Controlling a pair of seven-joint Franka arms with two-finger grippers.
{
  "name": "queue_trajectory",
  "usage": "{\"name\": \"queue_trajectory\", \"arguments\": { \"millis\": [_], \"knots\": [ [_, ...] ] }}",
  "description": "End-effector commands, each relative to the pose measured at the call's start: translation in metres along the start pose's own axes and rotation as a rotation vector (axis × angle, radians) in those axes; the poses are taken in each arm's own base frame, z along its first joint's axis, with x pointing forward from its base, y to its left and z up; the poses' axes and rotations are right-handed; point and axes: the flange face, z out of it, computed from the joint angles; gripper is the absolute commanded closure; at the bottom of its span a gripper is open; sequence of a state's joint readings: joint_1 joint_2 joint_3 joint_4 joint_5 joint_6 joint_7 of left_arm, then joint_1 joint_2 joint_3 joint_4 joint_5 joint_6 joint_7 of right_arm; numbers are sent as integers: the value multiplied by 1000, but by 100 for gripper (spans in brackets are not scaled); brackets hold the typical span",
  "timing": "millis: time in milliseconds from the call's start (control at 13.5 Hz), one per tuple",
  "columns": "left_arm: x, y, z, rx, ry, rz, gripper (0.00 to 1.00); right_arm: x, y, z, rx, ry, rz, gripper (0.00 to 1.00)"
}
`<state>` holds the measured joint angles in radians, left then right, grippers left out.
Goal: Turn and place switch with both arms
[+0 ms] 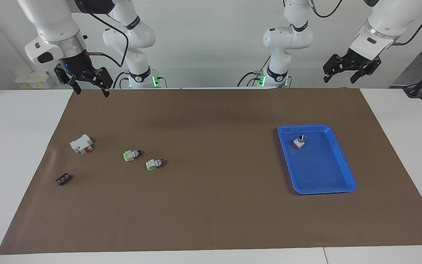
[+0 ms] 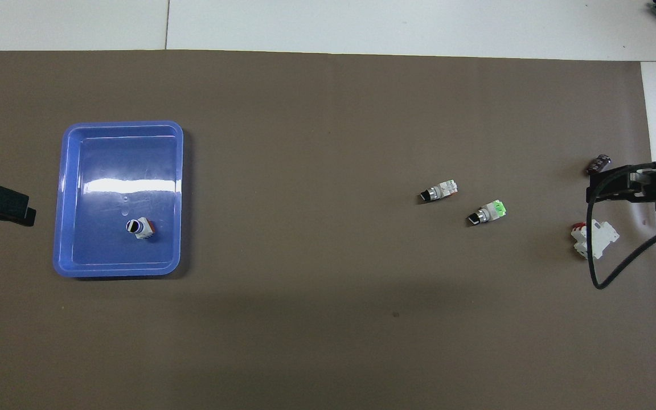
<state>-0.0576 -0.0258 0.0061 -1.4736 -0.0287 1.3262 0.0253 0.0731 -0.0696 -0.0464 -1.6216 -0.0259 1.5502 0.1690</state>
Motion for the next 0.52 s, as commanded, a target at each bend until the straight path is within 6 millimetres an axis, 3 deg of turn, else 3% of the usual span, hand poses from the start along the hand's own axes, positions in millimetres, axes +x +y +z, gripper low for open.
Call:
{"name": "queue_trajectory", "arguments": {
  "millis": [0,444],
  "knots": [
    [-8,-3,0,17,9,-12,0,-7,3,0,17,-6,23,0],
    [-8,-3,0,17,9,-12,0,-8,4,-1,3,11,20,0]
  ]
}}
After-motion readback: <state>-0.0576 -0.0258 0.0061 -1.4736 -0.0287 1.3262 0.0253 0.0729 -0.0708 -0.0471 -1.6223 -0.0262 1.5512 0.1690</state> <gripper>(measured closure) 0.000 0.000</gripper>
